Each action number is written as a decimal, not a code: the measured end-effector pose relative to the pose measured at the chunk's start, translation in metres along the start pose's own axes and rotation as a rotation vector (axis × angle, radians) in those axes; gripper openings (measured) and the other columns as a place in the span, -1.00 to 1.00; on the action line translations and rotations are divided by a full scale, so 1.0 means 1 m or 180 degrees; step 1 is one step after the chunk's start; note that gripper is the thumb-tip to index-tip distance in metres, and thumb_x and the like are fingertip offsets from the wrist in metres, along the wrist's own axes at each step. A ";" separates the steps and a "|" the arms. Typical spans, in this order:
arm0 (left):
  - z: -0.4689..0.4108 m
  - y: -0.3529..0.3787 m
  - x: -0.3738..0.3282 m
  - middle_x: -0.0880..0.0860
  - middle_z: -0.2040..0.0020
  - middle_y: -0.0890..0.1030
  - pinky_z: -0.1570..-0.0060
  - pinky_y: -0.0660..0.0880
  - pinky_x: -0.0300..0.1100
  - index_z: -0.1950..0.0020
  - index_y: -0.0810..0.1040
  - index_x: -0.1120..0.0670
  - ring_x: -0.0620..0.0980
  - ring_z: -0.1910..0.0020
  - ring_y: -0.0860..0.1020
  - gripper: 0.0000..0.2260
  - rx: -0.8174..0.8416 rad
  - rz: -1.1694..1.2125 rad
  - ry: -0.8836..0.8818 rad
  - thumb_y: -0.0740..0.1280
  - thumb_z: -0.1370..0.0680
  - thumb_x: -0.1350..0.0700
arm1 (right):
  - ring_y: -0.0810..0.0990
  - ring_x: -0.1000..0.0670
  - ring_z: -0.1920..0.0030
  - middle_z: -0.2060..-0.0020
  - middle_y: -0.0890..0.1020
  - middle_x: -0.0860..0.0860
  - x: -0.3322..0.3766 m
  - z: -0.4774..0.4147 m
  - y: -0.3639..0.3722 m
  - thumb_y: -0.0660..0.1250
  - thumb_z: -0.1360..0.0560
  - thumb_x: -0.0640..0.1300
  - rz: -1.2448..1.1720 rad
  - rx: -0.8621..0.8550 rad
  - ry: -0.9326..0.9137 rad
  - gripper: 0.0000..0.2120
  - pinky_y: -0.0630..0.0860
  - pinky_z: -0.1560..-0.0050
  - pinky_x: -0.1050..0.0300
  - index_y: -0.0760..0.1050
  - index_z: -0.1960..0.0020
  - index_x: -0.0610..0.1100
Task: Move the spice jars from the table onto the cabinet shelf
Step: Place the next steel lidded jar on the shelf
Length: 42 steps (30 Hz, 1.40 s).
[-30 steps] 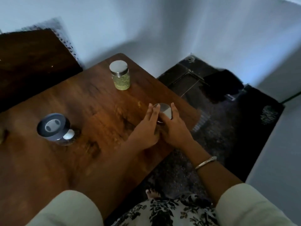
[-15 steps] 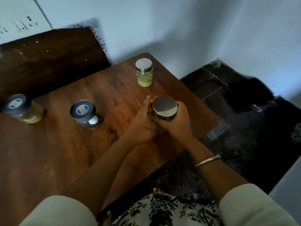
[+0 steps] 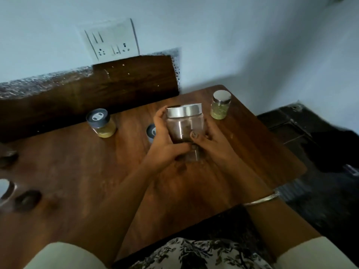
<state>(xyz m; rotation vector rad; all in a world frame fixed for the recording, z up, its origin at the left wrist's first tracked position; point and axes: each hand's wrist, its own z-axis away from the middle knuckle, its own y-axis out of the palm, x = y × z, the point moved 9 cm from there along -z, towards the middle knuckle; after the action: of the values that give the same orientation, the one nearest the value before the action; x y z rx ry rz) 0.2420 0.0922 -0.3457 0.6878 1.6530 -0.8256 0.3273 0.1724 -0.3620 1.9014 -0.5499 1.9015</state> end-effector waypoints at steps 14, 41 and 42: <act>0.037 -0.087 -0.017 -0.07 -0.44 0.19 -0.09 0.56 -0.19 -0.45 -0.43 -0.10 -0.30 -0.19 0.49 0.15 -0.0019 0.0179 -0.0035 0.46 -0.34 0.39 | 0.43 0.02 -0.32 -0.33 0.42 0.03 0.045 -0.002 0.096 0.37 -0.45 -0.02 0.0625 -0.0195 -0.0509 -0.37 0.47 -0.25 0.01 0.20 -0.45 0.04; 0.054 -0.165 -0.036 -0.19 -0.29 0.39 0.02 0.50 -0.38 -0.52 -0.12 -0.04 -0.30 -0.16 0.52 -0.17 -0.0040 0.0649 0.0298 0.30 -0.42 0.30 | 0.67 -0.10 0.10 -0.17 0.56 -0.05 0.077 -0.029 0.163 0.41 -0.25 0.24 0.0916 0.1261 -0.0638 -0.03 0.62 0.13 -0.04 -0.12 -0.47 0.27; 0.053 -0.168 -0.038 -0.24 -0.29 0.37 -0.03 0.47 -0.41 -0.53 -0.15 -0.02 -0.34 -0.20 0.48 -0.17 -0.0064 0.0533 0.0290 0.31 -0.44 0.29 | 0.67 -0.12 0.10 -0.13 0.58 -0.05 0.080 -0.032 0.164 0.40 -0.26 0.20 0.0938 0.1257 -0.0704 -0.03 0.62 0.11 -0.07 -0.13 -0.48 0.24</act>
<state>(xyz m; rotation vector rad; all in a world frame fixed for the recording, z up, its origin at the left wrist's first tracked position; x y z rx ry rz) 0.1478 -0.0499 -0.2884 0.8480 1.6570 -0.6653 0.2125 0.0513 -0.2817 2.4180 -0.5803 2.1194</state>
